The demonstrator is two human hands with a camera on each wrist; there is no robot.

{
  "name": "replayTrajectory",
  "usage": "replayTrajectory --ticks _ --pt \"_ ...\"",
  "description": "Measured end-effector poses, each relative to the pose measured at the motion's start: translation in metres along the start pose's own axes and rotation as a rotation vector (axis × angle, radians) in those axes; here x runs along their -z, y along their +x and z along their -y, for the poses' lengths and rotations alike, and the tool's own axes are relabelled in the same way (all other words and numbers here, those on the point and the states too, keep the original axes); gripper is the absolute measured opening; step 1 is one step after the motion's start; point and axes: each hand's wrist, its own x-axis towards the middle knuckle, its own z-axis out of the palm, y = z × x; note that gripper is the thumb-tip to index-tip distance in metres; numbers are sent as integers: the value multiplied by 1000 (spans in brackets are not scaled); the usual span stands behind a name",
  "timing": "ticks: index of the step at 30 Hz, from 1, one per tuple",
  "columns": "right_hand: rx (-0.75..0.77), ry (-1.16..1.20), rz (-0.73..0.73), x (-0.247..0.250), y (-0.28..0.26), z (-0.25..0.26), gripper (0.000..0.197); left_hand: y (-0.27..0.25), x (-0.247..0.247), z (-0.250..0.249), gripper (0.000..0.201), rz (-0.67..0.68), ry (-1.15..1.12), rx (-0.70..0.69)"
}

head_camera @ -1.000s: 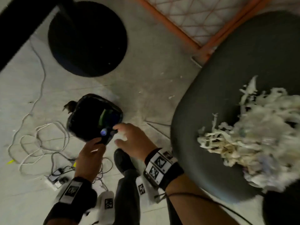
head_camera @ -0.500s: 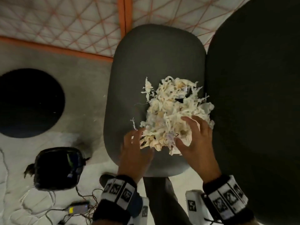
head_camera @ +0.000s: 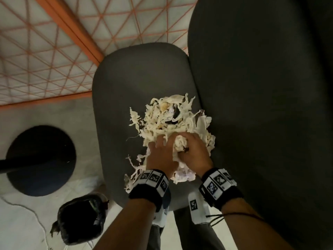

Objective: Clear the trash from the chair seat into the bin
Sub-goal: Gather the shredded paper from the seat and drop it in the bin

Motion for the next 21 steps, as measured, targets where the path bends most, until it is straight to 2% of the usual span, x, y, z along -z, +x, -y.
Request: replayTrajectory --ticks 6,10,13,15,17,19,21 --pt "43 207 -18 5 -9 14 43 4 4 2 95 21 -232 -107" --pt "51 428 -67 11 -13 30 56 6 19 3 86 -47 -264 -174" --pt "106 352 -72 15 -10 32 69 9 35 11 89 -94 -178 -138" --pt "76 130 -55 18 -2 26 81 14 39 22 93 -131 -24 -120" --pt "-14 -81 23 18 12 17 97 23 37 34 100 -57 -13 -80" --pt "-113 -65 127 12 25 12 107 31 31 41 108 63 -86 -28" --pt "-169 -16 175 4 33 10 104 36 24 41 109 125 -94 -18"
